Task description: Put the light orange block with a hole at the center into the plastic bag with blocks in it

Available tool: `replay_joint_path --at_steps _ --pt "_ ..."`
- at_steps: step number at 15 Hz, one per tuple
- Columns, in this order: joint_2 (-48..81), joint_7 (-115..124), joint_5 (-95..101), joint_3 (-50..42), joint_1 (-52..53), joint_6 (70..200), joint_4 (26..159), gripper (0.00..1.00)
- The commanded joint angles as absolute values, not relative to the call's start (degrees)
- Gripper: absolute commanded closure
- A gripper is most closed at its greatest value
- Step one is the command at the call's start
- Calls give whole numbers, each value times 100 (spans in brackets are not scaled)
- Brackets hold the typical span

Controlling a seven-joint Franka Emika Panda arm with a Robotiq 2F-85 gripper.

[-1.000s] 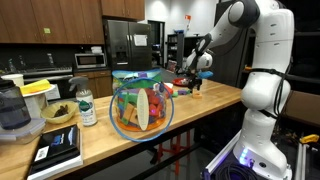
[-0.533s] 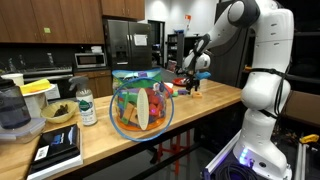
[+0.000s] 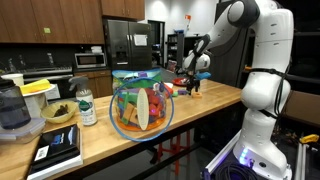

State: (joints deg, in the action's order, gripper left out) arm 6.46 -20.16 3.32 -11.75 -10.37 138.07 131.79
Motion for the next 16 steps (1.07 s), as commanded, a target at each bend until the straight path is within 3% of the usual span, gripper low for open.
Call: replay_joint_path --at_steps 1,14,15,16 --pt "746 -1912 318 -1115 -1112 13994 13134 0" --pt "1047 -1254 451 -1162 -1105 14362 13114 0" --pt "1053 -1234 444 -1158 -1104 14367 13111 5" --pt "1054 -1243 431 -1155 -1108 14386 13114 26"
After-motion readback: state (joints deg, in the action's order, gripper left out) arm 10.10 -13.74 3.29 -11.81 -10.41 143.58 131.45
